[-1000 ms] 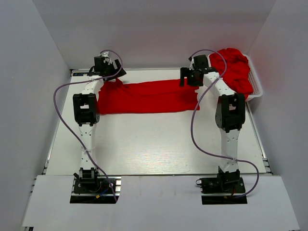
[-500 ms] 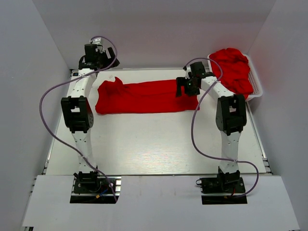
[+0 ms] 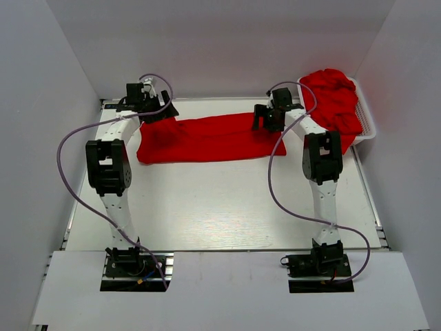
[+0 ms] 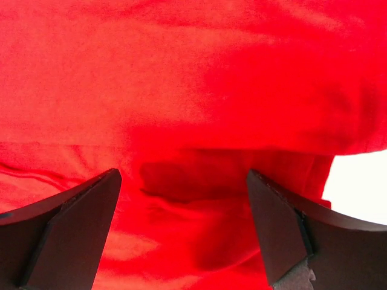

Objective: Fold and stack the t-shirts
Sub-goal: Rotate the tshirt 90 degrees

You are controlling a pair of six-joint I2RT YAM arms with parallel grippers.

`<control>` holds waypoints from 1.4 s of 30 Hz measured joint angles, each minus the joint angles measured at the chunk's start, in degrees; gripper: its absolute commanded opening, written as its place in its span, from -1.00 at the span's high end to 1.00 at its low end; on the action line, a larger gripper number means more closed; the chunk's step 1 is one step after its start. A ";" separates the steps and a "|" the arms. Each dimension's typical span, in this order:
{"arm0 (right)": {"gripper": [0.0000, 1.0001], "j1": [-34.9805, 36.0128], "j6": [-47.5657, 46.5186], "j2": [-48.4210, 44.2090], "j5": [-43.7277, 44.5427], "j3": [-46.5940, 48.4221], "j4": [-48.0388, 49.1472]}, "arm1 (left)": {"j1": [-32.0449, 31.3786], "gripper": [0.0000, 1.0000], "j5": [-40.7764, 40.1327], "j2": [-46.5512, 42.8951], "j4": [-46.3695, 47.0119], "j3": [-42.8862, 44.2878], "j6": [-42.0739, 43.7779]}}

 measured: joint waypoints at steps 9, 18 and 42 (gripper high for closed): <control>-0.81 -0.20 0.55 -7.50 -0.48 -14.69 9.79 | -2.54 -1.00 2.27 7.54 -1.07 0.04 -0.70; -0.81 4.94 0.13 -25.86 -2.75 -42.82 15.72 | -4.07 -1.00 2.78 27.04 -2.64 26.60 -2.12; -0.81 35.95 -6.97 -38.40 -18.71 -41.18 5.64 | -14.88 -1.00 7.74 39.58 25.09 35.47 -14.84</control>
